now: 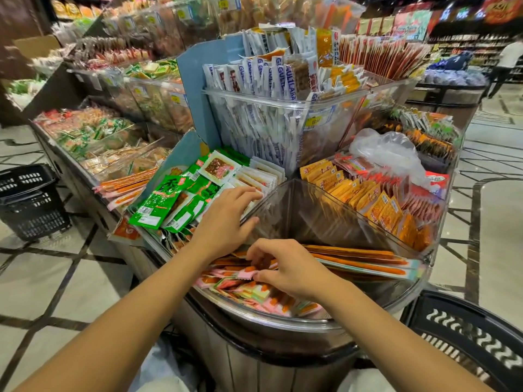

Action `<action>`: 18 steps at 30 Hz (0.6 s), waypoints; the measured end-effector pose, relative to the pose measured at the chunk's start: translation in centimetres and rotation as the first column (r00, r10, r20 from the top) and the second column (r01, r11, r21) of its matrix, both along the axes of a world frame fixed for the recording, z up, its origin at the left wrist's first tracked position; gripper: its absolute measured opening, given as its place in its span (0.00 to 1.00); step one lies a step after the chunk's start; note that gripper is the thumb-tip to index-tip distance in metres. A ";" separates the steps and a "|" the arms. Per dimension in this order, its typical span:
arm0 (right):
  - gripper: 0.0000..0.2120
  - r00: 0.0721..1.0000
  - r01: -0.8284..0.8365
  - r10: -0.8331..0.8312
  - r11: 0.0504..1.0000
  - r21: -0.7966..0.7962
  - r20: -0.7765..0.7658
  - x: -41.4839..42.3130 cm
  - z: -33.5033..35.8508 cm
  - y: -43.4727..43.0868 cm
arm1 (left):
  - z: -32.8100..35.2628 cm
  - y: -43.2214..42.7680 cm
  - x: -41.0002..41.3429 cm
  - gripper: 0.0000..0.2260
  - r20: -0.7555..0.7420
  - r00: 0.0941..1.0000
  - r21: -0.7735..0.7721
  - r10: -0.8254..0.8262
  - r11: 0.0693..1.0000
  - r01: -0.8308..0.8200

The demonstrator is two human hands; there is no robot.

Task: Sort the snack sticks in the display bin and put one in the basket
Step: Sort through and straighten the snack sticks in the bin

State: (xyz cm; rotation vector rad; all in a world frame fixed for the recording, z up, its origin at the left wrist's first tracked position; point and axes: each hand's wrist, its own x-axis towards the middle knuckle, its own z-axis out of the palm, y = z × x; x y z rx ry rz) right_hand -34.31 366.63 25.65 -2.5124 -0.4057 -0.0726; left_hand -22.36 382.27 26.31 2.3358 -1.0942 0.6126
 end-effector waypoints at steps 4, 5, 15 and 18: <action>0.12 0.999 -0.031 0.031 0.999 0.013 0.026 -0.1 0.2 -0.1 | 0.1 0.0 -0.1 0.20 0.004 1.000 -0.002 0.006 1.000 -0.006; 0.11 0.999 -0.034 0.033 0.999 0.036 0.033 -0.1 0.2 -0.2 | 0.2 0.0 -0.2 0.20 0.002 1.000 -0.003 0.006 1.000 -0.006; 0.12 0.974 0.093 -0.174 0.893 0.440 0.146 -1.8 2.9 -1.7 | 0.3 0.0 -0.4 0.19 -0.006 1.000 -0.002 0.009 1.000 -0.009; 0.17 0.938 0.124 -0.282 0.815 0.565 0.201 -2.2 4.8 -2.6 | 0.3 -0.1 -0.4 0.19 -0.004 1.000 0.005 0.012 1.000 -0.012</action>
